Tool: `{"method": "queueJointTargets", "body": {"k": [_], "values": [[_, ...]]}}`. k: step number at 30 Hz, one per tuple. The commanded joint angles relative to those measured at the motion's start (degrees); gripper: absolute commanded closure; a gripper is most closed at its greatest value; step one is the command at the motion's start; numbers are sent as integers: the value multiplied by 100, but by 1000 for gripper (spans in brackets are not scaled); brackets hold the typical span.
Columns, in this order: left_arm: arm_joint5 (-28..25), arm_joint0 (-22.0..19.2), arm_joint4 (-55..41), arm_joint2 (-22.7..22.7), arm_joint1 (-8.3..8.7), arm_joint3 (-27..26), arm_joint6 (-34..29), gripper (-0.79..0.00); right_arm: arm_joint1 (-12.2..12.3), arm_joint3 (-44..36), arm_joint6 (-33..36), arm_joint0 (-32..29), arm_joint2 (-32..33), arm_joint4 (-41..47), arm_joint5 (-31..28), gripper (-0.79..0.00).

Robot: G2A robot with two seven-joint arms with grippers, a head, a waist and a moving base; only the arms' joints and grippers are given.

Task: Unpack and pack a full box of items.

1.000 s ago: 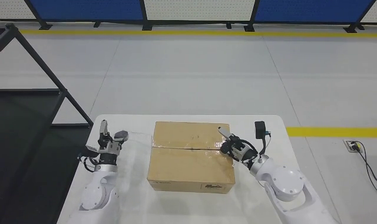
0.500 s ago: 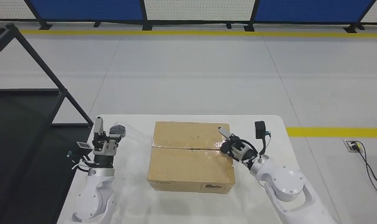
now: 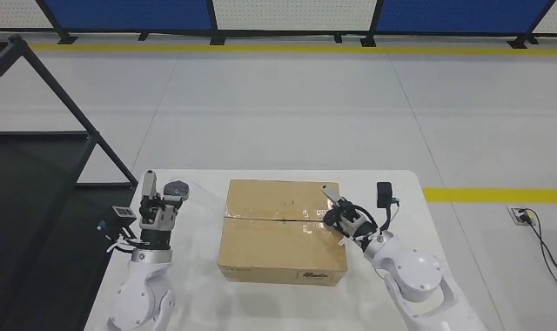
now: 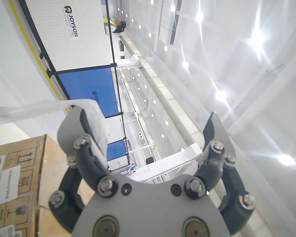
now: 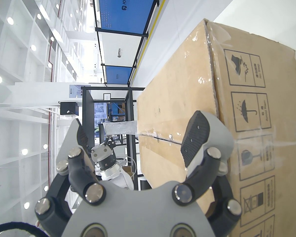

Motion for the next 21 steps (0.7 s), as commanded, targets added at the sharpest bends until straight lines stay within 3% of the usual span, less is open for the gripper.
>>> {"method": "queueJointTargets", "body": {"k": [1, 21], "values": [[20, -3, 86, 19, -9, -43, -20, -785, -12, 12, -54, 7, -6, 29, -38, -785], [176, -263, 1285, 616, -172, -354, 31, -785, -84, 93, -178, -11, -7, 52, -87, -785]]}}
